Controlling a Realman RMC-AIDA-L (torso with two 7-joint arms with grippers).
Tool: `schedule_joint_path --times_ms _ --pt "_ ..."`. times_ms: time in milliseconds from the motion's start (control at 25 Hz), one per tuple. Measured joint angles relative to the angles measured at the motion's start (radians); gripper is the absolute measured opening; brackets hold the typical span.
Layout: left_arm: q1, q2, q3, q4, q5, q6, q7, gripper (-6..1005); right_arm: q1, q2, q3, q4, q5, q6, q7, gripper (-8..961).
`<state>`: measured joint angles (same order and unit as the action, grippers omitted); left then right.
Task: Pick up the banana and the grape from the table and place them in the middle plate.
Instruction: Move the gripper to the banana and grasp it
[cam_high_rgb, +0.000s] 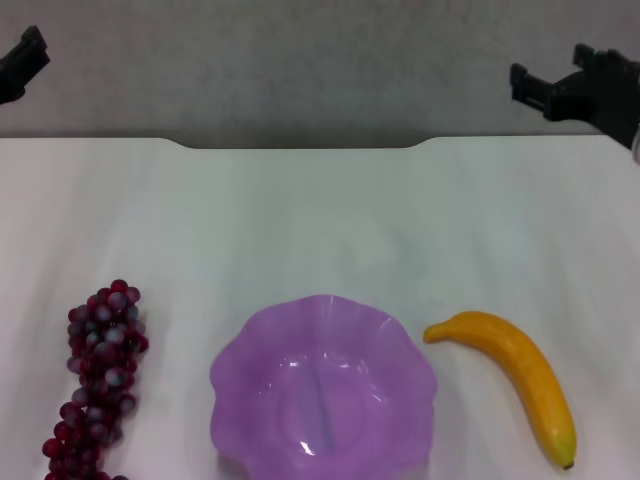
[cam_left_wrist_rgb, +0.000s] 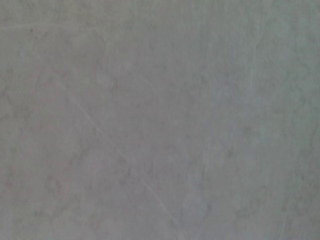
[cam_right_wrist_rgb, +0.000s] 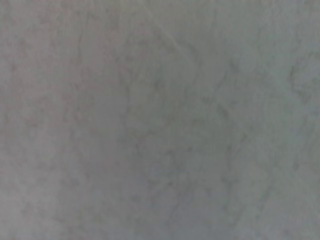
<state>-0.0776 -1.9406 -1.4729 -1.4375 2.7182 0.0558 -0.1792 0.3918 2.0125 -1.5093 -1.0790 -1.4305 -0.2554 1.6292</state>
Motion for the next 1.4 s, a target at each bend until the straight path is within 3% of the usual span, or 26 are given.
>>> schedule_joint_path --times_ms 400,640,960,1080,1400 --pt "0.102 -0.026 -0.006 -0.171 -0.012 -0.081 0.095 846 -0.048 -0.006 -0.018 -0.028 -0.013 -0.091 0.116 876" --pt "0.142 -0.054 -0.011 -0.240 -0.109 -0.115 0.250 846 -0.088 -0.005 -0.019 -0.097 -0.186 -0.109 0.288 877" --pt "0.169 -0.076 -0.030 -0.305 -0.205 -0.246 0.381 846 -0.114 -0.002 -0.022 -0.156 -0.518 -0.192 0.633 877" --pt "0.176 -0.087 -0.045 -0.318 -0.231 -0.306 0.415 846 -0.121 -0.001 -0.024 -0.154 -0.544 -0.210 0.678 877" --pt "0.168 -0.089 -0.067 -0.320 -0.248 -0.386 0.433 846 -0.116 -0.002 -0.063 -0.105 -0.549 -0.272 0.753 877"
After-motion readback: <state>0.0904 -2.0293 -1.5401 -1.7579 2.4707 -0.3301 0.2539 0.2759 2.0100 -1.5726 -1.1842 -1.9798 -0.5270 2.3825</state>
